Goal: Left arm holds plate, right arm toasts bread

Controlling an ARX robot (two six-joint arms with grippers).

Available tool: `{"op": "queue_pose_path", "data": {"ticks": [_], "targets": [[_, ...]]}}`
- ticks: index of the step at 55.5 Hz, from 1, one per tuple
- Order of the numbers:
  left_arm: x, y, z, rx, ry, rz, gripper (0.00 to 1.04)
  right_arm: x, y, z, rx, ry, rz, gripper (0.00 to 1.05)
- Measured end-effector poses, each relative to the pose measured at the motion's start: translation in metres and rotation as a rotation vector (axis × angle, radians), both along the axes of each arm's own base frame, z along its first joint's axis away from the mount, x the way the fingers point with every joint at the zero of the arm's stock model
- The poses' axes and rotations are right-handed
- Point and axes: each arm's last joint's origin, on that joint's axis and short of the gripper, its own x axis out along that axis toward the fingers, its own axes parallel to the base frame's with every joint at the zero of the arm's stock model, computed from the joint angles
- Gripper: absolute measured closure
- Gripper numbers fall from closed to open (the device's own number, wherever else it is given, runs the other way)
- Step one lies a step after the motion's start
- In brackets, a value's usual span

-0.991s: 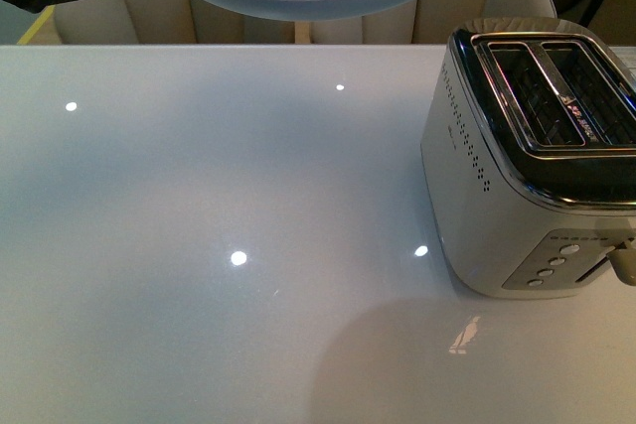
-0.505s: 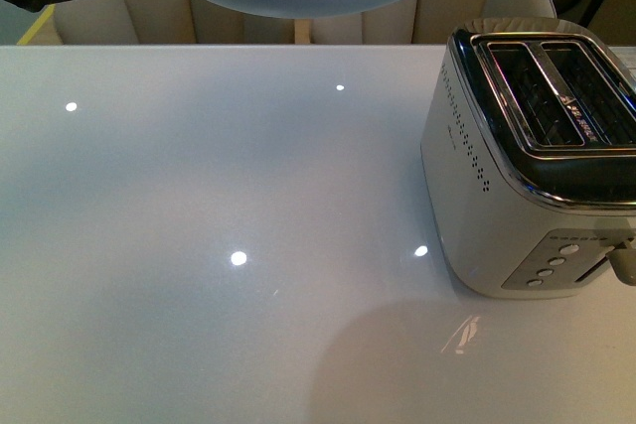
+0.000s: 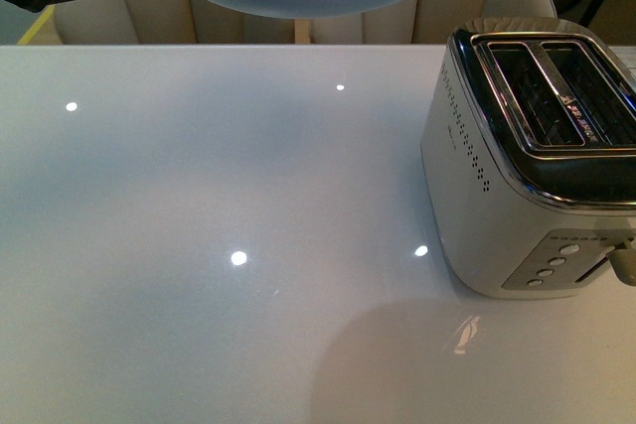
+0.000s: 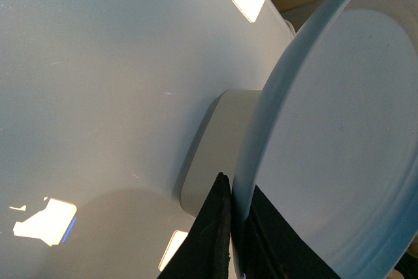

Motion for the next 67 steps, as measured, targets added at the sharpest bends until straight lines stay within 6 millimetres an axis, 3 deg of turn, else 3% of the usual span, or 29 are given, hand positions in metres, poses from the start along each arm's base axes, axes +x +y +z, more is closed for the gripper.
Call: {"op": "queue_pose_path", "data": {"ticks": [9, 24, 49, 67], "targets": [[0.000, 0.000, 0.000, -0.001, 0.000, 0.001, 1.02, 0.012, 0.014, -0.034, -0.107, 0.063, -0.010, 1.02], [0.000, 0.000, 0.000, -0.001, 0.000, 0.001, 1.02, 0.025, 0.017, -0.060, -0.171, 0.118, -0.056, 1.02], [0.000, 0.000, 0.000, -0.001, 0.000, 0.001, 1.02, 0.040, 0.019, -0.088, -0.233, 0.175, -0.108, 1.02], [0.000, 0.000, 0.000, -0.001, 0.000, 0.001, 1.02, 0.041, 0.018, -0.097, -0.248, 0.196, -0.121, 1.02]]}}
